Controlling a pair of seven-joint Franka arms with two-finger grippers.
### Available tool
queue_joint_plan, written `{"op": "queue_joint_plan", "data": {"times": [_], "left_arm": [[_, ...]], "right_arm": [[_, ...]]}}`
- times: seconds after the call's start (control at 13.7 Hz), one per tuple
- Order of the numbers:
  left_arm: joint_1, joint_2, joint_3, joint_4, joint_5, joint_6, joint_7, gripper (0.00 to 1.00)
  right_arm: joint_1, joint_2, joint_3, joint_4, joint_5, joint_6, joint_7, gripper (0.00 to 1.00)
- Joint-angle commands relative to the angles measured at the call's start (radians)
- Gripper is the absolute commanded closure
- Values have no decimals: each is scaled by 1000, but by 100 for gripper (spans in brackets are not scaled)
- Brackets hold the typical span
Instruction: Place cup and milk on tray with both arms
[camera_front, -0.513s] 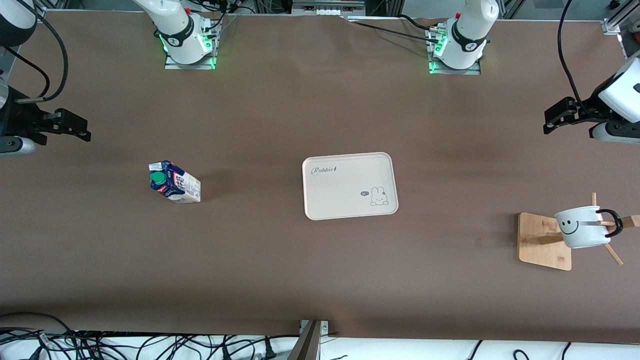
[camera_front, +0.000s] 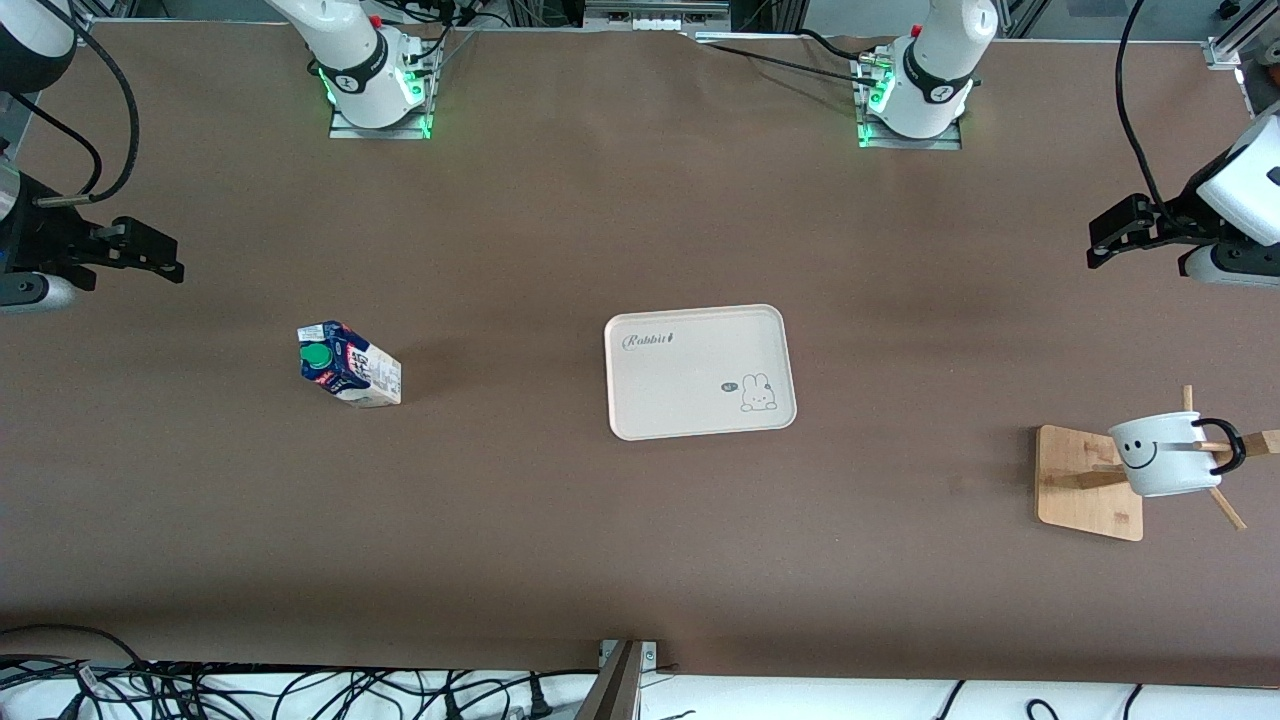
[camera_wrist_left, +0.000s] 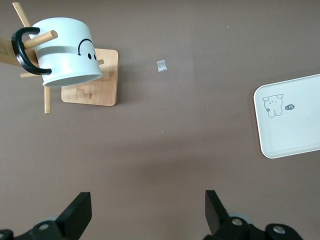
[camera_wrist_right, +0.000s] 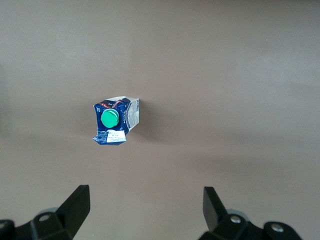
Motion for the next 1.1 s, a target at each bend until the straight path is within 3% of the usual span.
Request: {"op": "queue_joint_plan", "data": {"times": [0.0, 0.37, 0.73, 1.03], "left_arm": [[9, 12, -6, 28, -20, -14, 0, 0], [11, 12, -6, 28, -20, -14, 0, 0], [11, 12, -5, 28, -20, -14, 1, 0], [11, 12, -5, 28, -20, -14, 3, 0]], "right_arm": [[-4, -7, 6, 3, 1, -3, 8, 0], [18, 8, 10, 3, 0, 24, 7, 0], [65, 109, 11, 26, -10, 14, -44, 0], [76, 153, 11, 16, 83, 49, -41, 0]]}}
